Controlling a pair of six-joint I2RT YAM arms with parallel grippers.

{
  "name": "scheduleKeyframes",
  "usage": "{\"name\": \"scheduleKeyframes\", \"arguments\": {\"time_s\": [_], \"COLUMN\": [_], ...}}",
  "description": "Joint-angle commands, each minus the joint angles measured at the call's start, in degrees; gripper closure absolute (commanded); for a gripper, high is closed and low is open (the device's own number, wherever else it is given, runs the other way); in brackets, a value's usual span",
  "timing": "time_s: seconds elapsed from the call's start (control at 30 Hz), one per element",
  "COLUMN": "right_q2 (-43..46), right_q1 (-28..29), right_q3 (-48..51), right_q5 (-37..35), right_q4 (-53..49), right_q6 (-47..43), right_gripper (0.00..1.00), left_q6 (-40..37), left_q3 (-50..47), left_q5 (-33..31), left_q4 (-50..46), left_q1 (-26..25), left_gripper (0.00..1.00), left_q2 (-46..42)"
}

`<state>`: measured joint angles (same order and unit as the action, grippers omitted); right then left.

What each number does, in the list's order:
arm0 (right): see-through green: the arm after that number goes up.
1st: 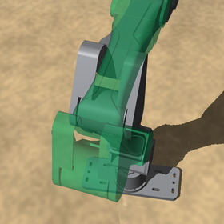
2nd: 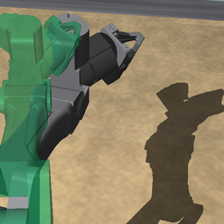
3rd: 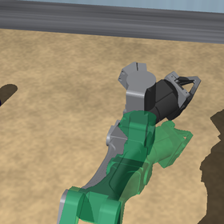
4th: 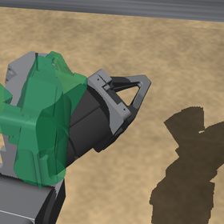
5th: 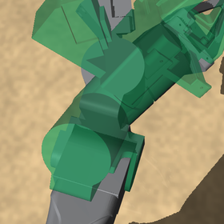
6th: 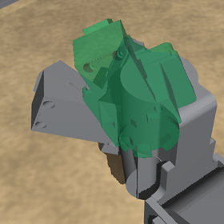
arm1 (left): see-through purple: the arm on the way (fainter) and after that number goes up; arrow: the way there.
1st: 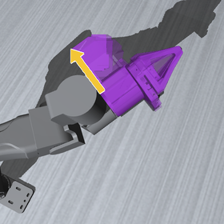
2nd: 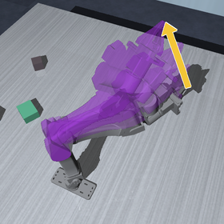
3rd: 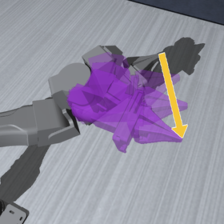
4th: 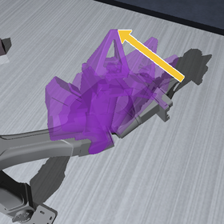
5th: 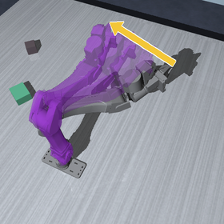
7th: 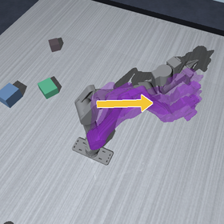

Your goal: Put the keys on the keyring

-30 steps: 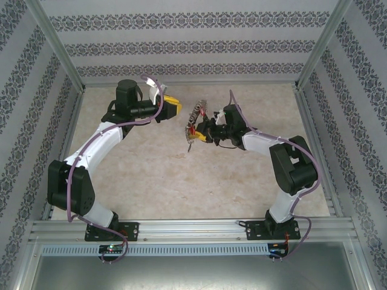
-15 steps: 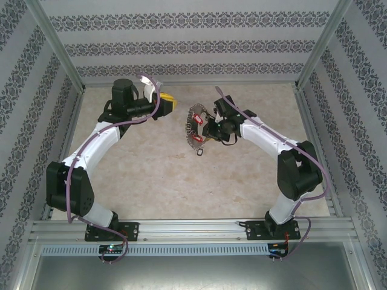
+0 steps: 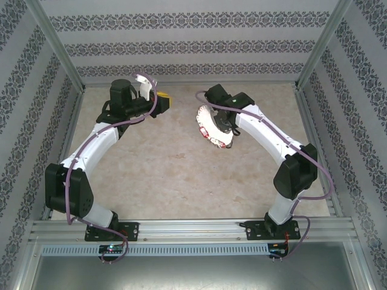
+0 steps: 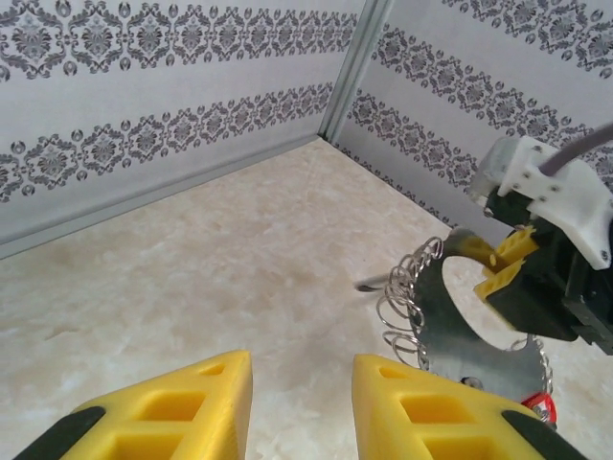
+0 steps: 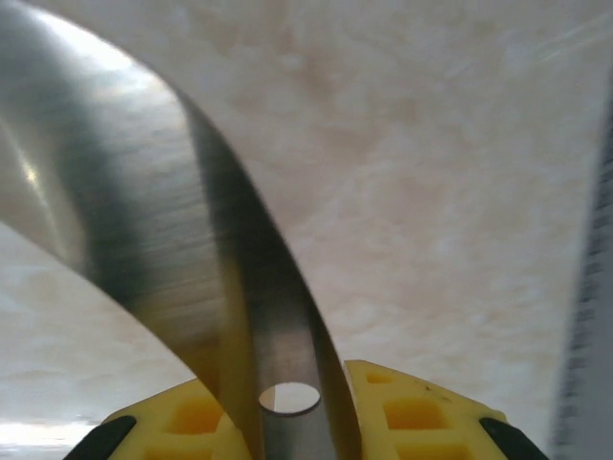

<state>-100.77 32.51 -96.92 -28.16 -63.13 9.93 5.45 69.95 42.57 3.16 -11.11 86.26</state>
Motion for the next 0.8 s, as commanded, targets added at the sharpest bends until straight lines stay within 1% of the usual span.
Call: {"name": "scheduleKeyframes", "arguments": {"time_s": [0.0,0.13,0.2,0.23,0.3,0.33,0.37,0.4,0.5,0.53,0.57,0.6,0.63,0.7,0.77], "right_q2": [0.8,3.0,4.1,4.9,7.5,9.3,11.0,12.1,16.1,18.0,19.9,21.2,22.3,23.3,24.9], "right_q1": [1.7,3.1,3.4,3.4,3.7,4.2,4.7,5.0,5.6,6.1,6.6,7.0,7.3,7.6,7.9], "right_q3": [-1.6,0.5,1.8,2.9,7.2,10.1,12.3,13.5,17.4,20.5,24.1,26.3,27.7,28.1,29.5], "right_q5": [-15.4,-23.1,-26.7,-28.3,-31.7,-32.0,-30.8,-30.1,-23.4,-21.1,-20.1,-19.7,-19.6,-20.4,-21.3], "right_q4": [-1.1,5.9,9.9,12.6,22.0,27.5,30.9,33.2,35.7,38.9,44.1,48.1,50.8,52.9,57.7], "right_q6": [-11.6,-26.7,-32.3,-35.1,-42.0,-46.9,-50.4,-52.1,-57.0,-61.5,-66.6,-69.6,-71.6,-71.8,-71.9], "right_gripper": [0.81,0.81,0.81,0.81,0.79,0.79,0.78,0.78,0.79,0.79,0.80,0.80,0.80,0.80,0.79], "left_q6": [2.4,3.6,4.3,4.5,5.3,5.9,6.3,6.6,6.0,5.8,5.8,6.1,6.5,7.3,8.2], "left_q3": [-1.7,-3.2,-3.8,-4.1,-4.8,-5.1,-5.3,-5.2,-4.7,-4.5,-4.4,-4.3,-4.4,-5.3,-6.9], "left_q5": [-2.8,-3.2,-3.5,-3.5,-4.0,-4.6,-5.3,-5.8,-7.7,-8.5,-9.1,-9.6,-10.7,-12.1,-12.8], "left_q4": [0.9,2.1,2.5,2.8,3.6,4.0,4.2,4.0,2.7,2.1,1.7,1.3,0.8,0.8,2.0], "left_q1": [0.8,0.8,0.9,0.8,0.8,0.8,0.8,0.8,1.0,1.2,1.4,1.5,1.8,2.2,2.5], "left_gripper": [0.66,0.66,0.66,0.66,0.66,0.66,0.66,0.66,0.66,0.66,0.66,0.66,0.66,0.66,0.65], "left_q2": [-1.9,-1.9,-1.9,-1.9,-2.1,-2.1,-2.1,-2.1,-2.3,-2.4,-2.5,-2.6,-2.9,-3.4,-4.3]}}
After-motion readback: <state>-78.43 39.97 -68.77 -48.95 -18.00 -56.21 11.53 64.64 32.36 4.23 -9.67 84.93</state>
